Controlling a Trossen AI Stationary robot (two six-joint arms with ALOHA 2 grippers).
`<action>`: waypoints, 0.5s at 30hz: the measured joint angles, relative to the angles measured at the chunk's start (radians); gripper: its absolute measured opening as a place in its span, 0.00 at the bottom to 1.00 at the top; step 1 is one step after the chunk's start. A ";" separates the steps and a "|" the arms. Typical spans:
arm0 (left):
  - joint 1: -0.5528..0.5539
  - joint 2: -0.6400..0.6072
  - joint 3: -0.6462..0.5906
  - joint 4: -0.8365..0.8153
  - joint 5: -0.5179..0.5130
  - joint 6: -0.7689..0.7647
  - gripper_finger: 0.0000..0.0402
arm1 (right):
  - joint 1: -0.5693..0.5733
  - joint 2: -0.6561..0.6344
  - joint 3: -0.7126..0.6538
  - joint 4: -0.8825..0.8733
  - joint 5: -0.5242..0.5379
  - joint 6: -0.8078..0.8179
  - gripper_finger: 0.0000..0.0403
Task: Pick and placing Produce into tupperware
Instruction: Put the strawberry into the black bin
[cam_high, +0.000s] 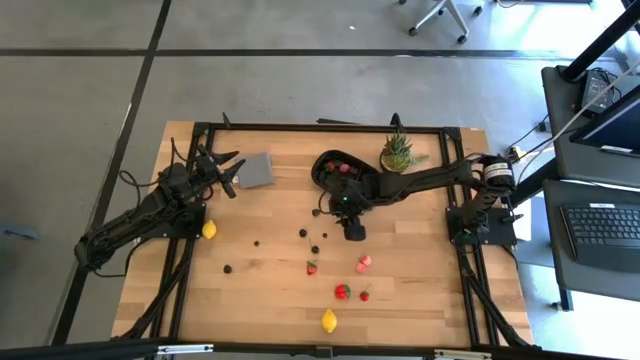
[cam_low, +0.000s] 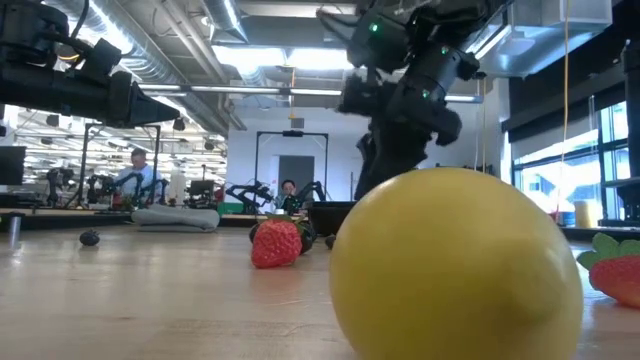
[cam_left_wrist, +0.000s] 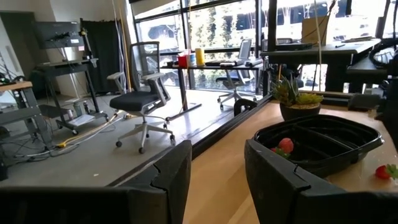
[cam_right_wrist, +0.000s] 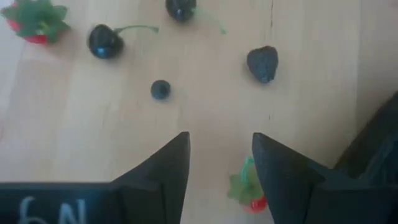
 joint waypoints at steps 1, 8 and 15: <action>0.000 0.000 0.000 0.000 -0.001 0.000 0.35 | 0.000 0.006 0.000 -0.007 0.000 0.000 0.43; 0.000 0.002 0.000 0.000 0.000 0.000 0.35 | 0.000 0.046 -0.001 0.016 0.024 -0.006 0.41; 0.000 0.002 0.000 0.000 0.000 0.000 0.35 | 0.000 0.069 -0.001 0.005 0.028 -0.005 0.37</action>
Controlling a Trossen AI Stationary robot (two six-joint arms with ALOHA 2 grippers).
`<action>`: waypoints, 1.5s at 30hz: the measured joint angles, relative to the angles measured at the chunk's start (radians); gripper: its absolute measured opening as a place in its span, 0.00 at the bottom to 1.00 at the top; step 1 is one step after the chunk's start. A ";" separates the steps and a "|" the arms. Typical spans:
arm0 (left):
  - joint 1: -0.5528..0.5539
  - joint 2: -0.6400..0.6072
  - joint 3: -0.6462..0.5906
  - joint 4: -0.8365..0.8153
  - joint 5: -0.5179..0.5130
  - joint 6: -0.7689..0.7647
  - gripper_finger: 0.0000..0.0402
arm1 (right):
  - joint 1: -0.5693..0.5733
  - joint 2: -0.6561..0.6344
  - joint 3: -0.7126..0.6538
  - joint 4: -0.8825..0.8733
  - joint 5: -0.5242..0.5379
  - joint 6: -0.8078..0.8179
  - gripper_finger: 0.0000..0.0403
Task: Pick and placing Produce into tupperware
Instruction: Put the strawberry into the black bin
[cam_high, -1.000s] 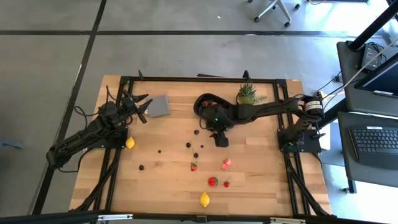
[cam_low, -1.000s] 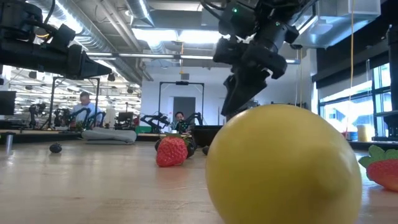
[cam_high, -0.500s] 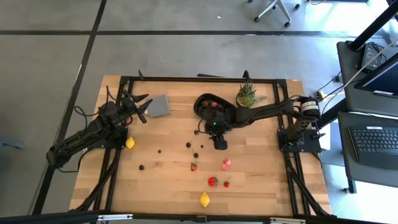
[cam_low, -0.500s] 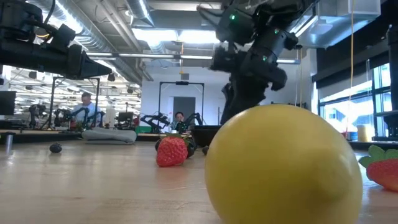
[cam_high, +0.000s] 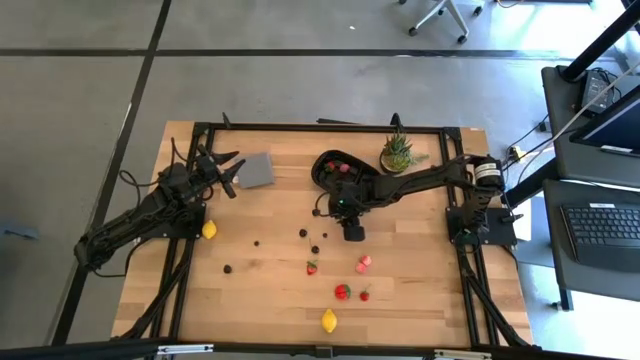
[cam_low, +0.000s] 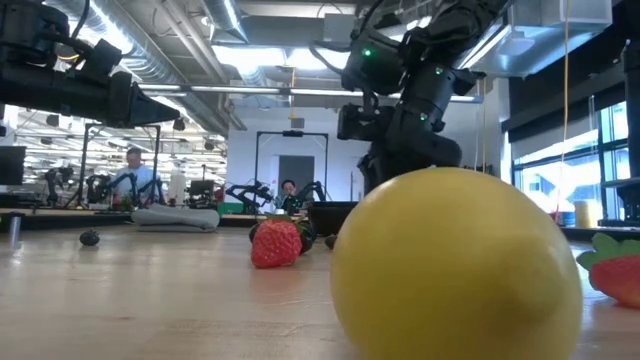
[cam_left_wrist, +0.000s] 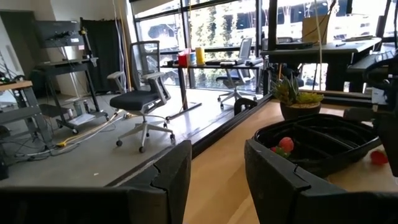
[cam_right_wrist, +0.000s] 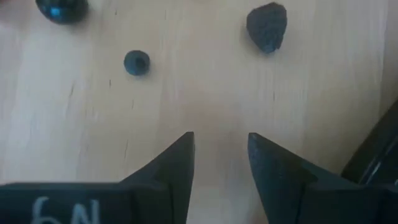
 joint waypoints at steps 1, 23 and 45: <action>0.000 -0.001 0.000 0.001 0.000 0.000 0.35 | 0.000 0.000 0.000 0.002 0.000 0.000 0.37; 0.000 0.000 0.000 0.001 0.000 0.000 0.35 | 0.049 -0.001 0.090 -0.404 -0.004 0.115 0.36; 0.000 0.000 0.000 0.001 0.000 0.000 0.35 | -0.019 -0.001 0.096 -0.567 0.093 0.298 0.36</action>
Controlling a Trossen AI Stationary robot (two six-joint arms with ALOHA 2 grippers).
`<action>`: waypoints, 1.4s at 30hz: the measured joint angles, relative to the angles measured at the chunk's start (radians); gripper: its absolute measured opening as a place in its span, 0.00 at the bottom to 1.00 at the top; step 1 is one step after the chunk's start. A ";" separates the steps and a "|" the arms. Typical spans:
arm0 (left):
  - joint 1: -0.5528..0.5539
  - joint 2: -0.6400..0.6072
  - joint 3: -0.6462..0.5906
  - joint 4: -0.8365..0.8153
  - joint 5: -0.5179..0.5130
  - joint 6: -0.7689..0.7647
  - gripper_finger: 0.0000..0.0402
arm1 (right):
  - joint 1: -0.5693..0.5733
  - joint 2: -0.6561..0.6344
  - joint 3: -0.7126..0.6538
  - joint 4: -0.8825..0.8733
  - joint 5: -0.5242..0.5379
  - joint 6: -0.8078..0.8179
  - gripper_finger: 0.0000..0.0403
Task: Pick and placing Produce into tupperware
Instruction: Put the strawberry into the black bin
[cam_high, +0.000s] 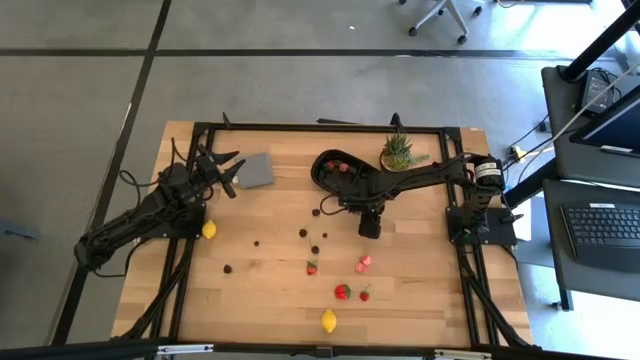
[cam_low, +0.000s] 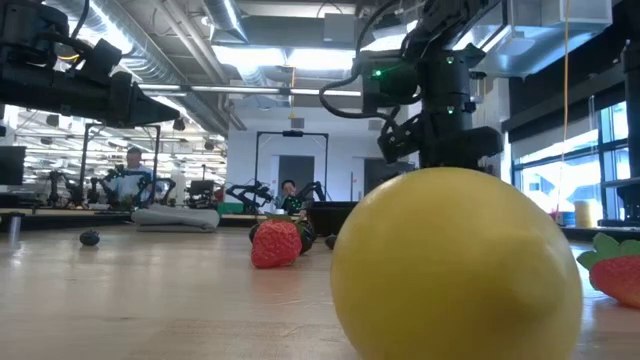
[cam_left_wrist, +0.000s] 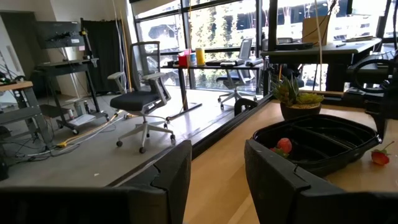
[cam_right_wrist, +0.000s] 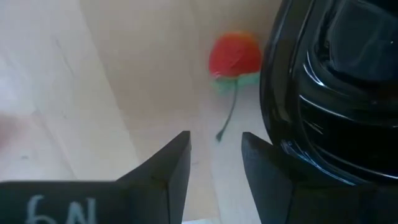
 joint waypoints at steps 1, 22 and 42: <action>0.000 0.000 0.000 0.000 0.000 0.000 0.35 | -0.004 0.000 0.000 0.009 0.000 0.000 0.36; 0.000 0.000 0.000 0.000 0.000 0.000 0.35 | -0.020 -0.001 -0.048 0.068 0.000 -0.003 0.34; 0.000 0.000 0.000 0.000 0.000 0.000 0.35 | -0.021 -0.001 -0.048 0.090 0.000 -0.008 0.04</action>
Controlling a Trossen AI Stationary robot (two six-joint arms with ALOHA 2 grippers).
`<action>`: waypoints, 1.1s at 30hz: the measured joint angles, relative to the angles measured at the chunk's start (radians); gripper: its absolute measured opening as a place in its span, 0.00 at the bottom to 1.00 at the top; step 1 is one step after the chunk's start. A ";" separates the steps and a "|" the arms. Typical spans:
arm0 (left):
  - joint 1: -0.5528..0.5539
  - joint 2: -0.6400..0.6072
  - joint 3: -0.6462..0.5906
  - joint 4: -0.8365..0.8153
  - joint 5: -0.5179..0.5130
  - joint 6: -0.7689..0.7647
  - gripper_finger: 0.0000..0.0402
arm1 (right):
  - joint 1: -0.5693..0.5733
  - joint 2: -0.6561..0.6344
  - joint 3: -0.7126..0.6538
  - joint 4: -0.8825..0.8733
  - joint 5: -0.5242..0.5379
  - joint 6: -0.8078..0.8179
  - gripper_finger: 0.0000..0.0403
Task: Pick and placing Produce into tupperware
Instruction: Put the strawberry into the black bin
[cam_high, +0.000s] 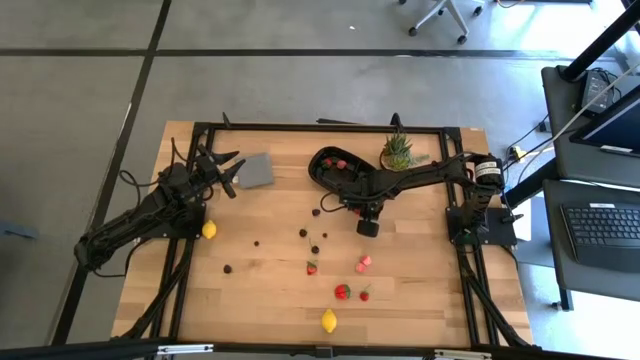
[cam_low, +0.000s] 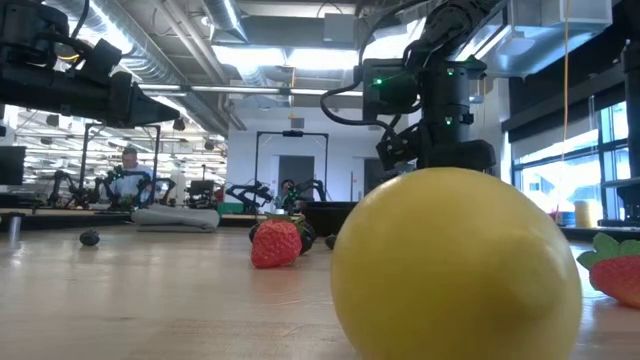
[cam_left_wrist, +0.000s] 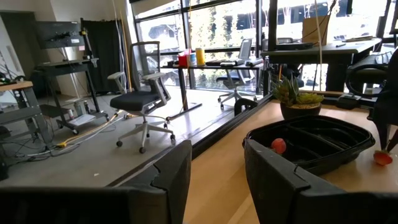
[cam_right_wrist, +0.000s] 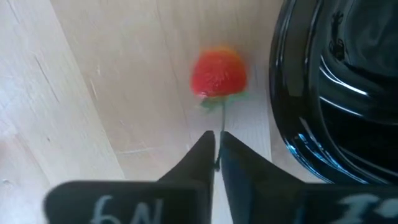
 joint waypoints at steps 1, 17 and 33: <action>0.000 0.000 0.000 0.000 0.000 0.000 0.35 | 0.000 0.000 0.000 0.000 0.000 0.000 0.02; 0.000 0.000 0.000 0.000 0.000 0.000 0.35 | 0.022 0.000 0.071 0.031 -0.135 -0.094 0.00; 0.000 0.000 0.000 0.000 0.000 0.000 0.35 | -0.099 0.000 0.286 0.168 0.312 -0.092 0.00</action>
